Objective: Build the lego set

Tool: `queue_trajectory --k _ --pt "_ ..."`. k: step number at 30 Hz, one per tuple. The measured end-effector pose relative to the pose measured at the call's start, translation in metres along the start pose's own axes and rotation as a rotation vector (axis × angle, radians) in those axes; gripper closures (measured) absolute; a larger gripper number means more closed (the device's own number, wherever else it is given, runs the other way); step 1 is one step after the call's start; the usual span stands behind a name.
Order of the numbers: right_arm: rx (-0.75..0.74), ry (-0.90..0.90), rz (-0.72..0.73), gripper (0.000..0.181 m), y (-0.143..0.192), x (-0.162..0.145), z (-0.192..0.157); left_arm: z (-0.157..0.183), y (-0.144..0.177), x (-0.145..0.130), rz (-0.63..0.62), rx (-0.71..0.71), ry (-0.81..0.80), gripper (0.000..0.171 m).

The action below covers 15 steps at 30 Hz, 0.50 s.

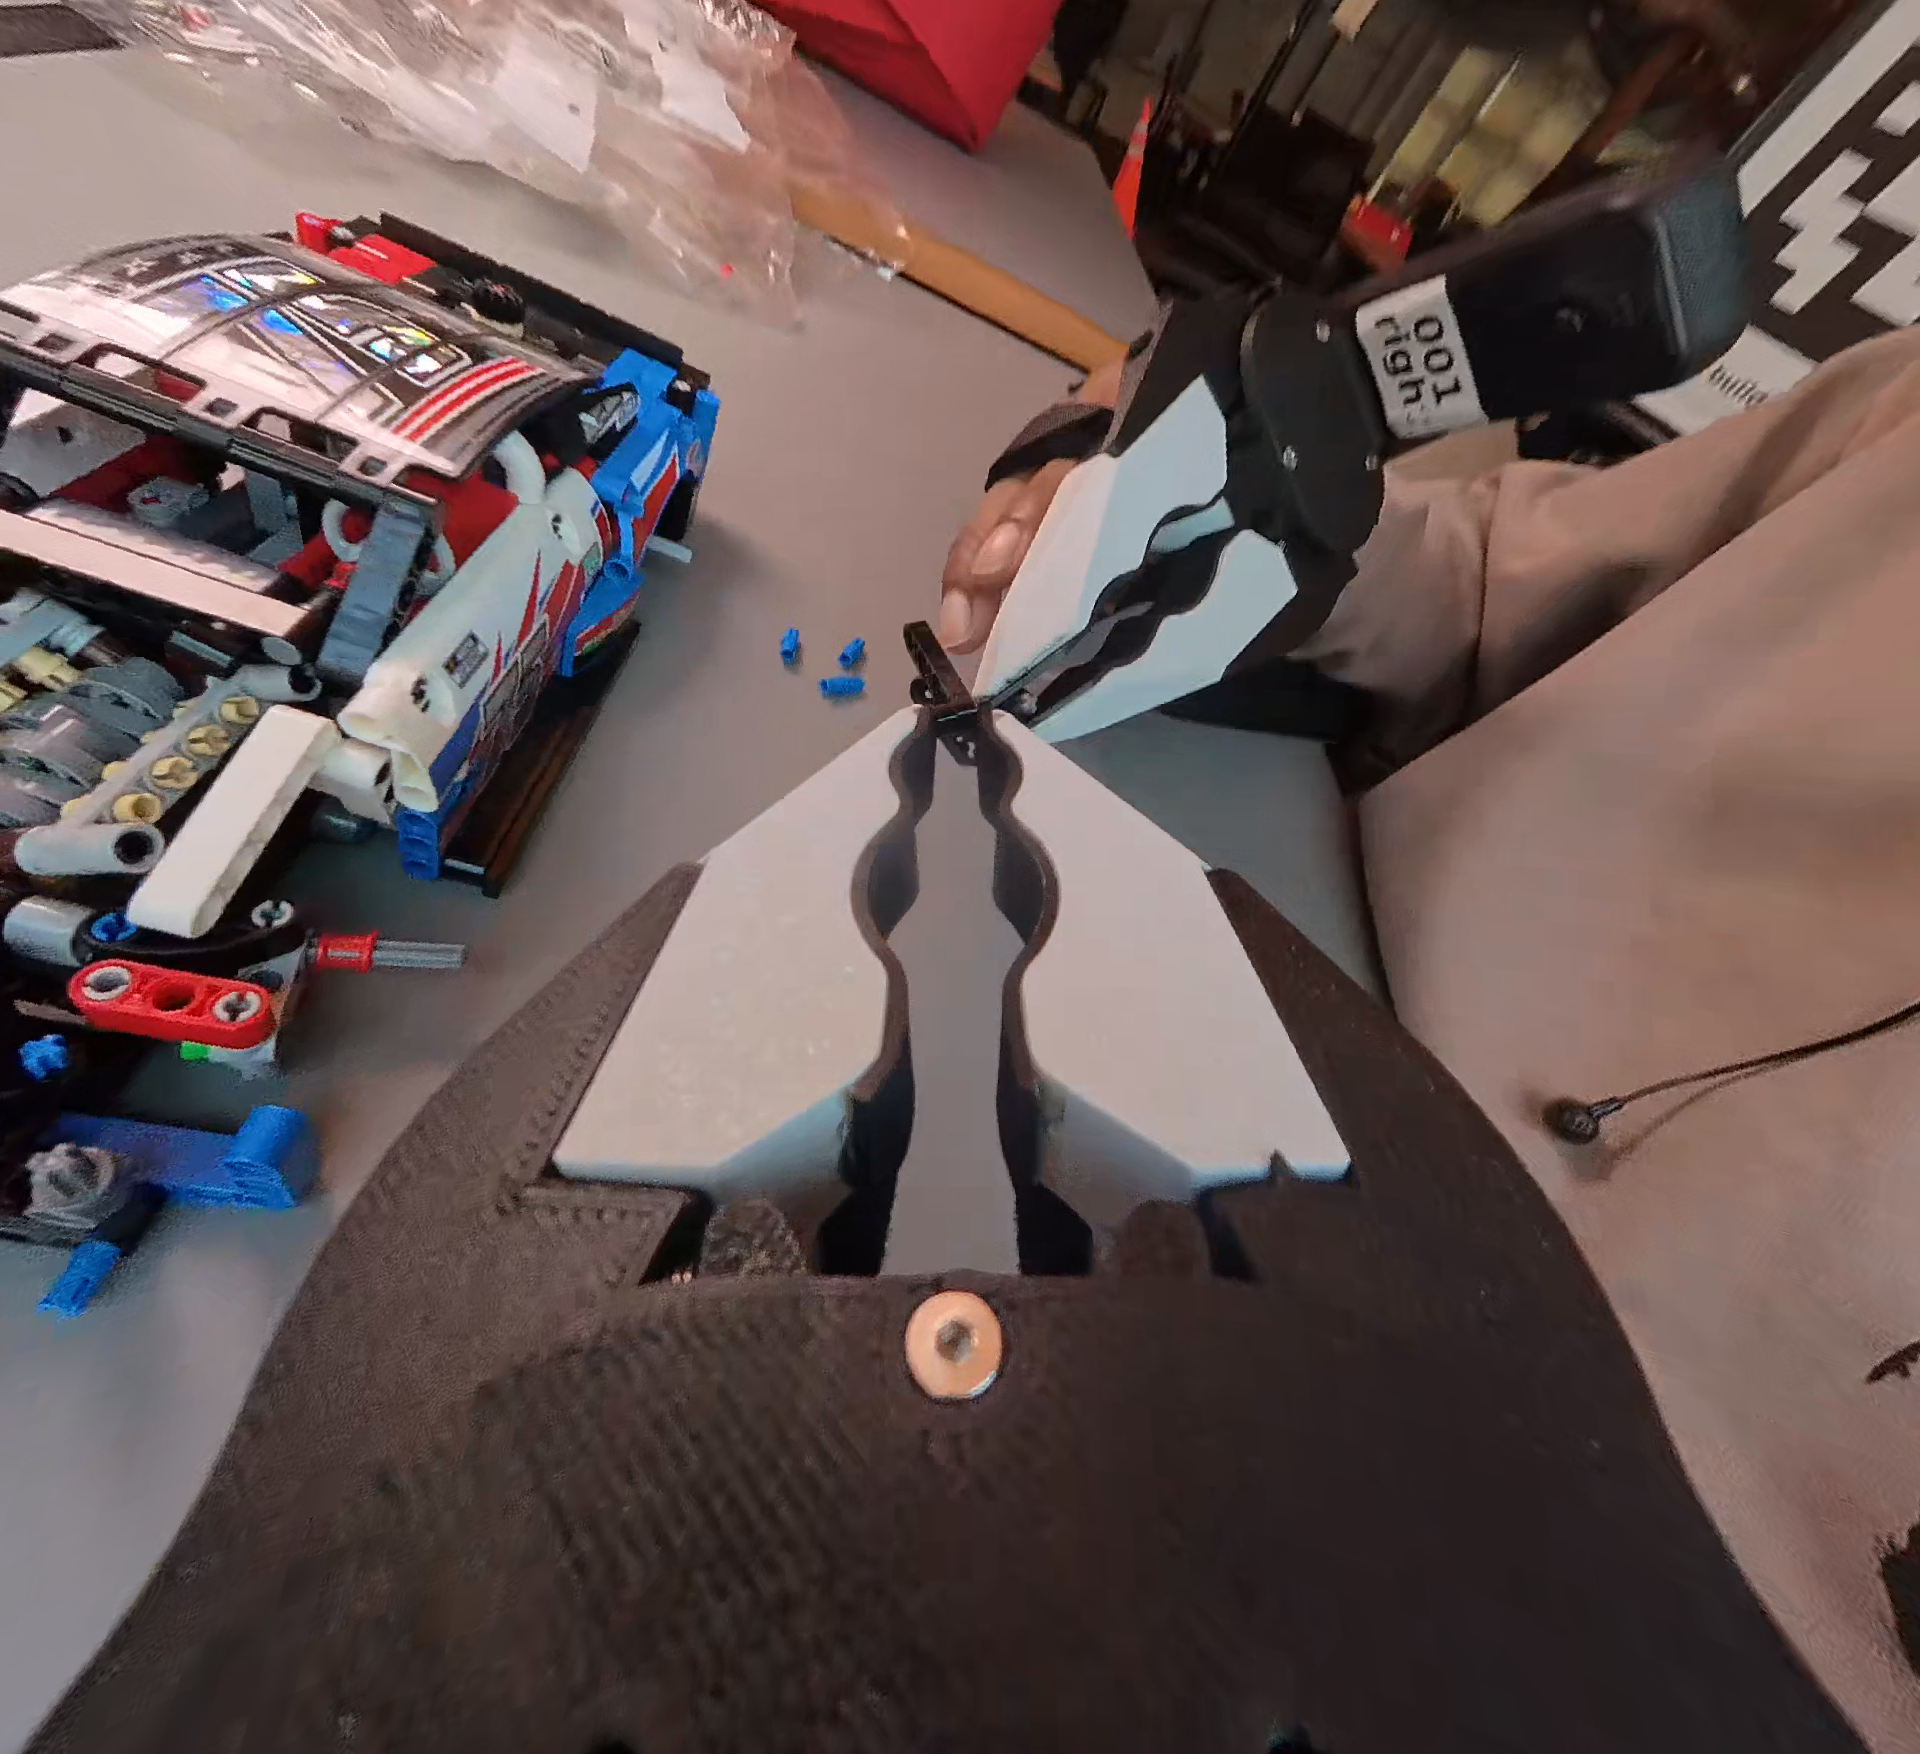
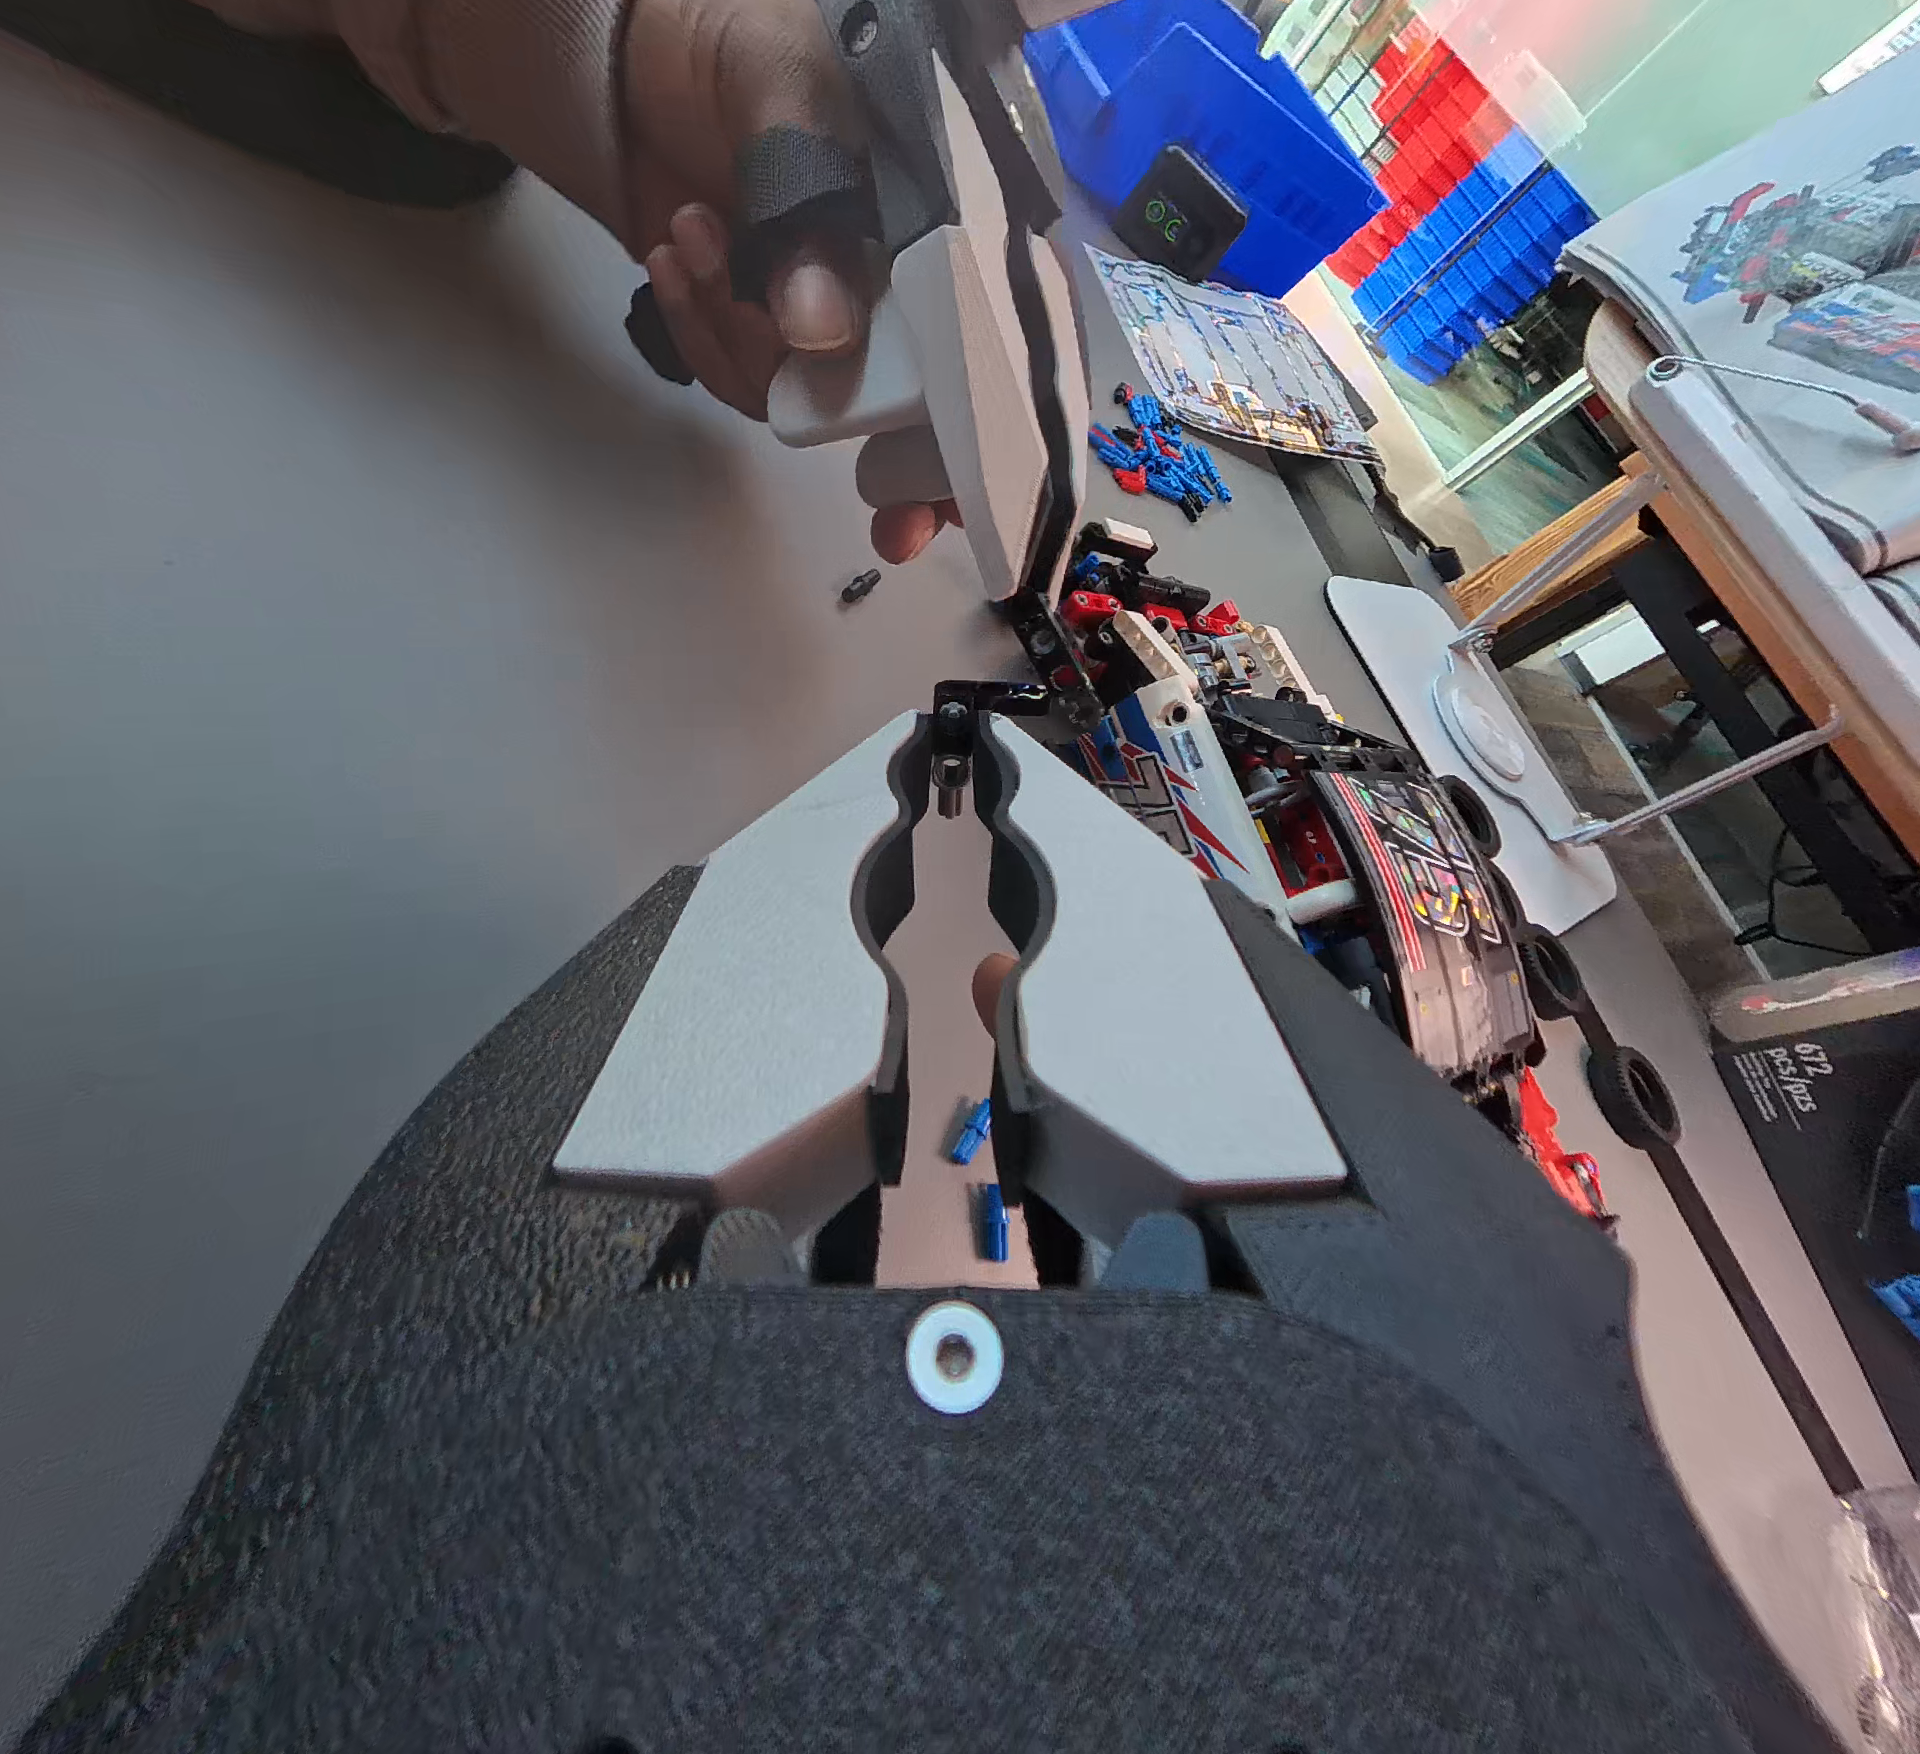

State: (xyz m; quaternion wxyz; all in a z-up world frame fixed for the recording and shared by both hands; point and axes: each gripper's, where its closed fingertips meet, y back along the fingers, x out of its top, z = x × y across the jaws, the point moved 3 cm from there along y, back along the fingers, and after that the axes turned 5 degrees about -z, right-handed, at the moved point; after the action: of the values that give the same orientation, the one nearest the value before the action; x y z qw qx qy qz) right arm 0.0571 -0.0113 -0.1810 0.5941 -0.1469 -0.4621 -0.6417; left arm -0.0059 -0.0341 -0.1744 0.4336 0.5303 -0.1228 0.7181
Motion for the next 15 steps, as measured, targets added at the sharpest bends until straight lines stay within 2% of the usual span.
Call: queue_trajectory --k 3,5,10,15 --pt "0.100 0.029 -0.055 0.176 -0.002 -0.010 -0.013 -0.001 -0.005 -0.016 -0.150 0.030 -0.065 0.165" --pt "0.119 0.054 -0.074 0.176 -0.001 -0.014 -0.016 -0.002 -0.007 -0.028 -0.242 0.056 -0.123 0.171" --pt "0.188 0.002 -0.111 0.176 0.007 -0.026 -0.011 0.002 -0.013 -0.056 -0.453 0.047 -0.253 0.171" --pt "0.173 -0.011 -0.132 0.176 0.005 -0.033 -0.008 0.003 -0.017 -0.063 -0.501 0.023 -0.281 0.171"
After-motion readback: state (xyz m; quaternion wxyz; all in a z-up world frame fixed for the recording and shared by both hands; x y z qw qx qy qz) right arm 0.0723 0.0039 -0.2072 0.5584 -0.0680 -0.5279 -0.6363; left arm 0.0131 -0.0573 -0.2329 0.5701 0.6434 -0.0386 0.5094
